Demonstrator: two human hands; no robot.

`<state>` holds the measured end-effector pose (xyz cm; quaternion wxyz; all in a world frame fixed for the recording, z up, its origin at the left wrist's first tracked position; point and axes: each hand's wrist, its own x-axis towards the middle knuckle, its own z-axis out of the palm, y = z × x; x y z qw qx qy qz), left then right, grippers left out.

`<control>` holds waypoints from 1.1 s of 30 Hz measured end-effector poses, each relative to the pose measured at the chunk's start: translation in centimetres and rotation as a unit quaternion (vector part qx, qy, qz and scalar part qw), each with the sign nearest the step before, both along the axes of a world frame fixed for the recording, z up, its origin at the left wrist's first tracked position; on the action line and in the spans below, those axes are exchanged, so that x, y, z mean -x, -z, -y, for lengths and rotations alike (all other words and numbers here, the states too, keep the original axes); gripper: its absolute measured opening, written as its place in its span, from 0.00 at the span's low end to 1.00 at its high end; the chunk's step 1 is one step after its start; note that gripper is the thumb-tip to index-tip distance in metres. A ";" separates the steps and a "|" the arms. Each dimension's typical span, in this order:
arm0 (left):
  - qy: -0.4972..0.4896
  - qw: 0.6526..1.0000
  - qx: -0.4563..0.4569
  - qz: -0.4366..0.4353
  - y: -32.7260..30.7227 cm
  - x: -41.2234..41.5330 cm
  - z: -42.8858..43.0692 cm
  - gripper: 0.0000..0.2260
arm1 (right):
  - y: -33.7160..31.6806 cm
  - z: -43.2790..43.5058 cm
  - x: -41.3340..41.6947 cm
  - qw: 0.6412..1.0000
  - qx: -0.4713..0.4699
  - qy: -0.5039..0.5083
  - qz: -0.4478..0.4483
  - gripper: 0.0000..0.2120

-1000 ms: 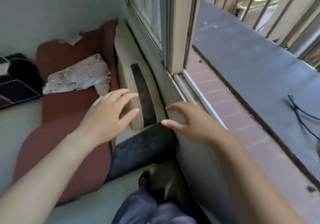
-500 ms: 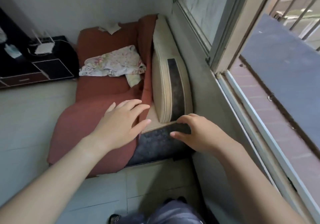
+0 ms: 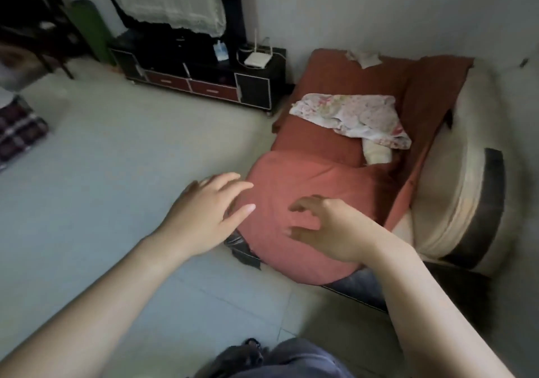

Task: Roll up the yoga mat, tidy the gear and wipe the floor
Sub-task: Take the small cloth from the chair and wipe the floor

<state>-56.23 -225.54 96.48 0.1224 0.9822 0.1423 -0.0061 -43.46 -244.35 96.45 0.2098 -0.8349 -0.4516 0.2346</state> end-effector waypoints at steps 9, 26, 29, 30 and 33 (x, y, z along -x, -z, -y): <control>-0.243 0.969 -0.003 0.036 -0.5 14.6 -12.4 0.29 | 0.4 -21.0 6.5 0.975 -0.010 -0.221 -0.015 0.22; -0.233 0.972 0.010 0.016 1.3 1.8 -39.4 0.30 | 3.5 -48.2 -5.2 0.984 -0.001 -0.177 -0.030 0.21; -0.201 0.979 0.010 0.019 0.2 -3.1 -44.2 0.30 | 2.9 -52.2 -9.0 0.987 0.006 -0.159 -0.025 0.21; -0.192 0.981 0.009 0.021 0.0 -4.5 -45.7 0.30 | 2.6 -53.2 -10.2 0.988 0.009 -0.152 -0.022 0.22; -0.169 0.985 0.011 0.030 -0.2 -8.0 -49.5 0.30 | 1.8 -55.6 -13.8 0.991 0.024 -0.131 -0.013 0.23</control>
